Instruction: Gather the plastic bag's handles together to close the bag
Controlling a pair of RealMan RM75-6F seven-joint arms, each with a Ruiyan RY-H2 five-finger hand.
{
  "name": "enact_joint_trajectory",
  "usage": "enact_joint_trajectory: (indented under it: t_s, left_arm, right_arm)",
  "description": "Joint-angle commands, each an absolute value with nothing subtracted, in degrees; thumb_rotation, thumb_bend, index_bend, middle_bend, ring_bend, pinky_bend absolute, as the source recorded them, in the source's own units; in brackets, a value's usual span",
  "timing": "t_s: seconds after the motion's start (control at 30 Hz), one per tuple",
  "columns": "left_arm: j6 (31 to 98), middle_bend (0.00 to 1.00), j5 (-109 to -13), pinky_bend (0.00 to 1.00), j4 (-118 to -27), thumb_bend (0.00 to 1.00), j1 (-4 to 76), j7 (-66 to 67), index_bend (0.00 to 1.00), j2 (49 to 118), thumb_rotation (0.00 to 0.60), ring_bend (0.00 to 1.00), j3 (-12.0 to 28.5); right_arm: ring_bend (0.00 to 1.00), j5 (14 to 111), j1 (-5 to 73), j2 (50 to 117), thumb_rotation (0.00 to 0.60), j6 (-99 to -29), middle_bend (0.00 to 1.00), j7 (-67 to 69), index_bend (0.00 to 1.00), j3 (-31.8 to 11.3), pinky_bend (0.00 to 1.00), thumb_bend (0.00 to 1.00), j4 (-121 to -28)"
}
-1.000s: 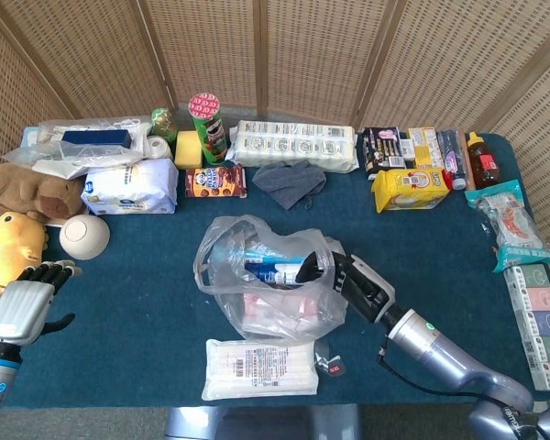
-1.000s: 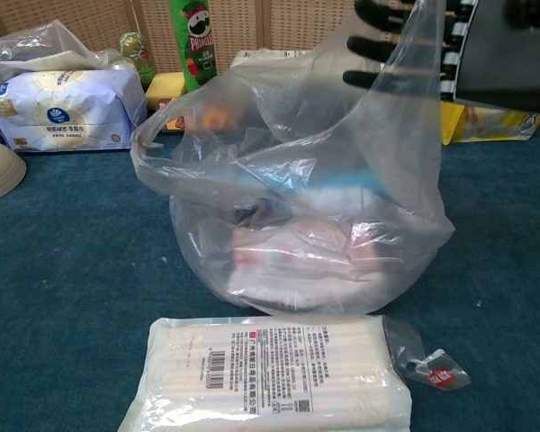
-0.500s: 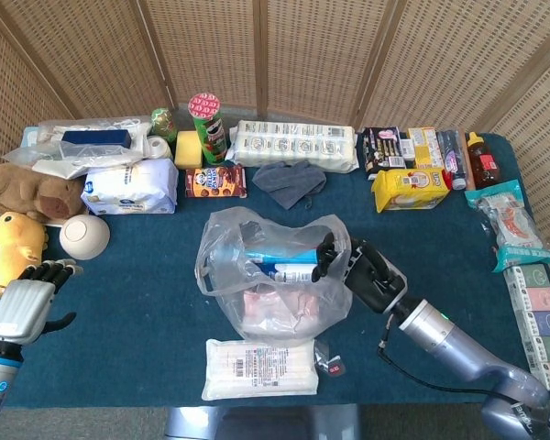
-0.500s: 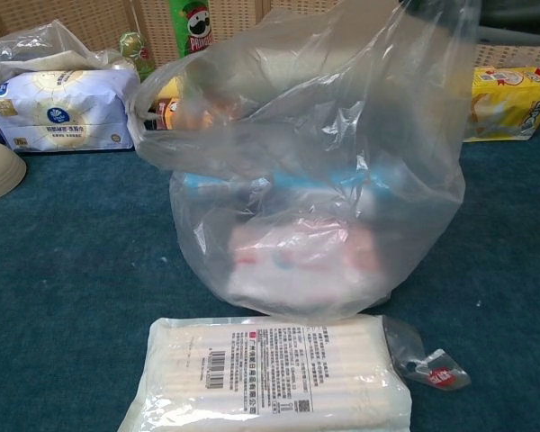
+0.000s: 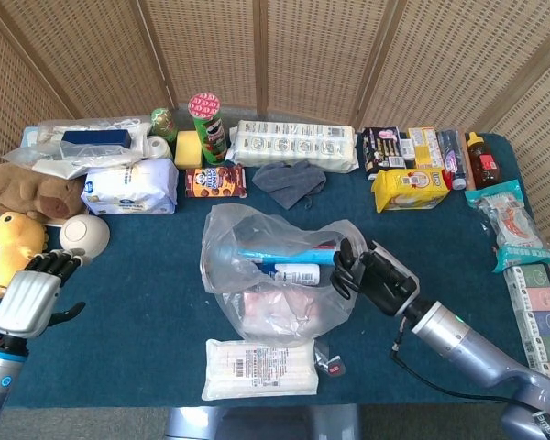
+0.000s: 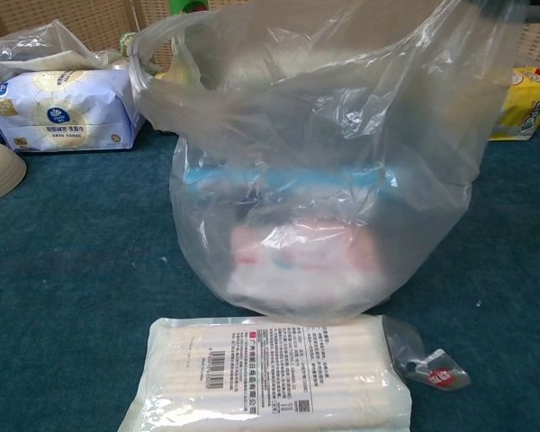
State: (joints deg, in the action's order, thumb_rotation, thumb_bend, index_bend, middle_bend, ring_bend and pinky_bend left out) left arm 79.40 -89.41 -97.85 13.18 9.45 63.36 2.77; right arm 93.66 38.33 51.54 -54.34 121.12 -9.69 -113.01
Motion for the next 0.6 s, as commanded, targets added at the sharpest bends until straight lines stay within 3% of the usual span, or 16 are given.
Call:
enact_joint_trajectory:
  t_s: [0.03, 0.33, 0.43, 0.6]
  left_arm:
    - [79.3, 0.26, -90.2, 0.26, -98.2, 0.17, 14.2, 9.4, 0.28, 62.8, 0.531, 0.25, 3.5]
    - [75.4, 0.26, -92.8, 0.26, -100.6, 0.18, 18.7, 10.6, 0.28, 61.0, 0.539, 0.25, 4.8]
    - [73.6, 0.26, -92.8, 0.26, -101.3, 0.17, 20.2, 11.5, 0.27, 60.8, 0.538, 0.25, 5.2]
    - [71.0, 0.26, -93.0, 0.26, -101.8, 0.18, 22.9, 12.8, 0.24, 61.7, 0.545, 0.23, 6.0]
  right_arm:
    - [0.75, 96.4, 38.2, 51.6, 0.429, -56.2, 0.68, 118.6, 0.61, -8.2, 0.64, 0.16, -112.1]
    - [0.47, 101.4, 39.0, 54.0, 0.351, -60.4, 0.49, 116.5, 0.44, -5.5, 0.38, 0.16, -107.8]
    - [0.40, 102.5, 39.5, 54.6, 0.298, -61.8, 0.42, 116.9, 0.40, -4.6, 0.32, 0.16, -106.6]
    - [0.36, 102.0, 39.8, 54.8, 0.267, -63.5, 0.40, 117.3, 0.38, -3.7, 0.29, 0.16, -106.1]
